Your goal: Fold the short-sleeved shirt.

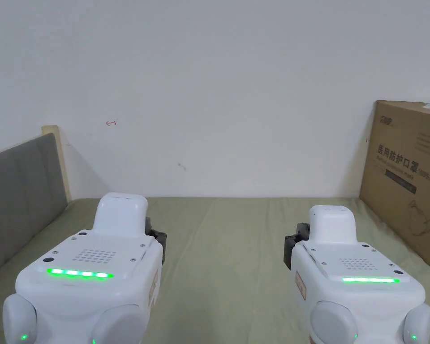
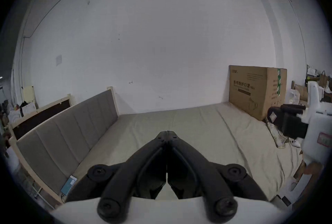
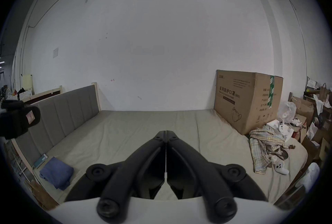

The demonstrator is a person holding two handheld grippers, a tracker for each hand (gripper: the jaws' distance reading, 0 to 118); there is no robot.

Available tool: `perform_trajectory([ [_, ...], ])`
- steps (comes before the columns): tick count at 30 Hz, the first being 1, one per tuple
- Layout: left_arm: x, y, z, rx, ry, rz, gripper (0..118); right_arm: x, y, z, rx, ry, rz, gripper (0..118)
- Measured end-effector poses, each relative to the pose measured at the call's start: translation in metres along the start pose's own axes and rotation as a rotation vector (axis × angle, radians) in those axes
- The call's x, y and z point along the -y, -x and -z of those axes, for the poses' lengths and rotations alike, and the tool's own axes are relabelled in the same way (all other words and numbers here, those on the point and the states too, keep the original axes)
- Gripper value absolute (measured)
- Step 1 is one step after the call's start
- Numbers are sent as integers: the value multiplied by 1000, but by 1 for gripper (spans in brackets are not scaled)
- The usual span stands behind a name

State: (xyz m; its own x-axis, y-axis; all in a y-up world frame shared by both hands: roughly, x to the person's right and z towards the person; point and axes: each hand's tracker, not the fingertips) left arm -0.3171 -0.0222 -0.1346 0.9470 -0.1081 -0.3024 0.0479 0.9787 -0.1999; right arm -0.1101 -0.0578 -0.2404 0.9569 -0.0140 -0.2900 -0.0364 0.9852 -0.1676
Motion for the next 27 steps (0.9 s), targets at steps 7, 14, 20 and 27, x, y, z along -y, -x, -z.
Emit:
perform_trajectory([
  [7, 1, -7, 8, -12, 18, 36, 32, 1, -6, 1, 34, 2, -5, 7],
  [14, 9, -5, 7, 5, -1, 2, 97, 1, -9, -2, 36, -45, -5, 73],
  [20, 6, -2, 0, -1, -53, -32, 97, 6, -11, -5, 27, -74, 6, 84],
  [27, 10, -7, 2, -24, -41, -2, 98, 7, -5, -5, 9, -74, -28, 85],
])
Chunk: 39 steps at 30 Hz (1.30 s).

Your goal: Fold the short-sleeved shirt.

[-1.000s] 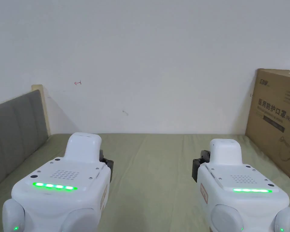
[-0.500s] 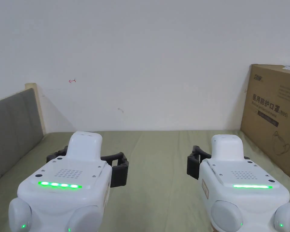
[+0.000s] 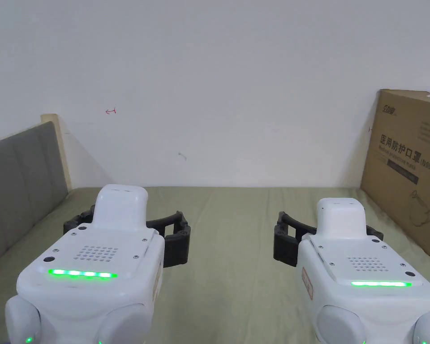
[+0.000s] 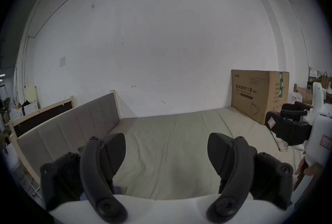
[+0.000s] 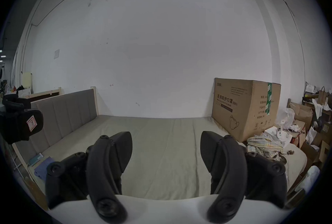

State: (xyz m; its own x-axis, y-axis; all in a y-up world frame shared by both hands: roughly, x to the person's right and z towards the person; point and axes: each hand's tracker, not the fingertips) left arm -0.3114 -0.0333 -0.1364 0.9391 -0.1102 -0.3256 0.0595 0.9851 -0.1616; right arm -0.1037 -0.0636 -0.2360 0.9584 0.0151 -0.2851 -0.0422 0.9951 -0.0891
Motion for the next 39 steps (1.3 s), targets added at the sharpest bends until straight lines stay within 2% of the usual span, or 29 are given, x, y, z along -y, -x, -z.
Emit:
perform_trajectory([
  [7, 1, 2, -3, 10, 15, -32, 98, 4, 0, 0, -19, 8, 13, 85],
  [12, 8, -4, -6, -98, 7, -3, 98, 7, 4, -1, -19, 2, -16, 85],
  [18, 11, 0, -6, -22, 12, -32, 98, 8, 7, -1, -30, 12, -23, 85],
  [23, 13, -4, -8, -12, 4, 9, 98, 9, 10, -2, -35, 13, -42, 85],
  [32, 12, 8, -5, 76, 19, -105, 98, 12, 9, 0, -32, 35, -47, 85],
  [39, 17, 5, -8, 82, -18, -76, 98, 15, 8, 2, -31, 48, -56, 85],
])
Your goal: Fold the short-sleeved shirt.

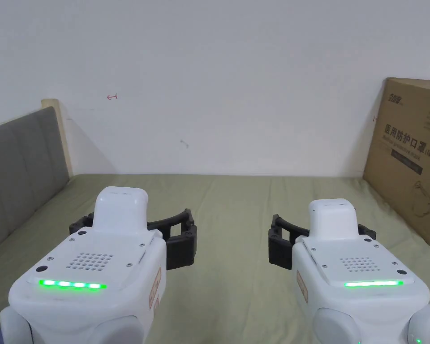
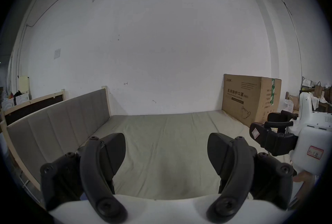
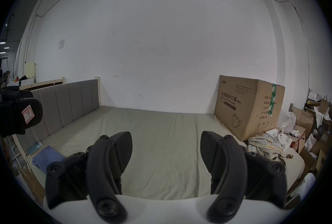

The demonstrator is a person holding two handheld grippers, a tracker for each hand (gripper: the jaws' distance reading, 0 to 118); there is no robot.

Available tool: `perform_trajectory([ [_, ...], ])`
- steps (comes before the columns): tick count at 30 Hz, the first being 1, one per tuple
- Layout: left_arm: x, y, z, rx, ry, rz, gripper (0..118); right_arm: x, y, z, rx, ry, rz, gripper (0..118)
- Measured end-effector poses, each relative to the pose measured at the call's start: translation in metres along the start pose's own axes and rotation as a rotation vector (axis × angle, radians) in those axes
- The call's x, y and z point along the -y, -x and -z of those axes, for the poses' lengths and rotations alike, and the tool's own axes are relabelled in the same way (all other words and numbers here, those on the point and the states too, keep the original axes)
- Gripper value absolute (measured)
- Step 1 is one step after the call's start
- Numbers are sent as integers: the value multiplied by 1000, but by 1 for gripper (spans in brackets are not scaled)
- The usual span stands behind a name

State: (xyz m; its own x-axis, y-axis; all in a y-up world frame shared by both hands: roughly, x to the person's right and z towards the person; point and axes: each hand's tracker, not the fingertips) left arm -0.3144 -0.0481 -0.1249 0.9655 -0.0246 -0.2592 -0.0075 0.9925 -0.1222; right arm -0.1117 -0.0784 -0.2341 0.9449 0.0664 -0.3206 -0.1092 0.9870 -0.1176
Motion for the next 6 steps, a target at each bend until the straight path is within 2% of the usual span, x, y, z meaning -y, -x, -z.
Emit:
perform_trajectory([
  [6, -4, -3, 1, -17, 14, 19, 98, 0, 0, 0, -1, -3, -3, 85],
])
